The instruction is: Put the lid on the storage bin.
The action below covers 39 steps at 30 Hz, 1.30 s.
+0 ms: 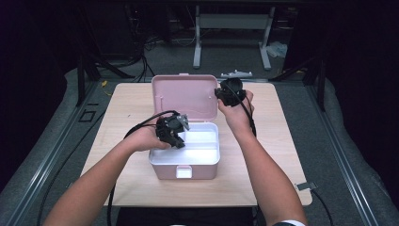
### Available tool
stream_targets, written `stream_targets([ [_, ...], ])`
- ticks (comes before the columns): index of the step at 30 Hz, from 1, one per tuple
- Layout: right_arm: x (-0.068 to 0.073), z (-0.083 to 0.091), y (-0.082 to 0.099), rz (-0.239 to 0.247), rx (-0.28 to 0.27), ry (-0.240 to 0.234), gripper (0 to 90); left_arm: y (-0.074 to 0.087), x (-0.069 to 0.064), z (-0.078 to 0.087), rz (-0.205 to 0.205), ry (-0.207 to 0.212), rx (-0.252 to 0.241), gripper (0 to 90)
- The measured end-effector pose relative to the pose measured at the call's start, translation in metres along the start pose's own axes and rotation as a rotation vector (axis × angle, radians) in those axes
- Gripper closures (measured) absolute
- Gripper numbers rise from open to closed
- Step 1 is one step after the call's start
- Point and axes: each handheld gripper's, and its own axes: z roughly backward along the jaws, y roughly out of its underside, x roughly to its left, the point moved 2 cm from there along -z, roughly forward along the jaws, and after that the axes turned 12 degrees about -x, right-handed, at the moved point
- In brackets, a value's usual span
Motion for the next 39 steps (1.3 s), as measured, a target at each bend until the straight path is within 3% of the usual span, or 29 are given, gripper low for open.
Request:
stream_targets([
  [3,0.006,0.021,0.004,0.008,-0.053,-0.022,87.1,-0.001,-0.001,0.0,-0.001,-0.01,0.005,83.0],
  [7,0.014,0.036,0.01,0.046,-0.088,-0.017,87.2,-0.001,-0.003,0.0,-0.009,-0.019,0.009,82.6],
  [13,0.019,0.046,0.014,0.068,-0.107,-0.014,87.1,-0.001,-0.008,0.0,-0.031,-0.063,0.006,81.3],
  [18,0.021,0.05,0.015,0.08,-0.111,-0.013,87.1,0.0,-0.007,0.002,0.017,-0.052,-0.024,79.0],
  [25,0.02,0.052,0.016,0.081,-0.112,-0.019,86.9,0.006,-0.009,0.019,0.071,-0.018,-0.101,68.8],
  [30,0.021,0.053,0.017,0.087,-0.115,-0.019,86.9,0.015,-0.009,0.04,0.124,-0.01,-0.194,64.4],
  [37,0.023,0.056,0.019,0.093,-0.117,-0.021,86.9,0.037,-0.007,0.066,0.164,-0.015,-0.217,60.7],
  [39,0.024,0.058,0.019,0.095,-0.118,-0.023,86.9,0.046,-0.005,0.075,0.18,-0.039,-0.233,59.8],
])
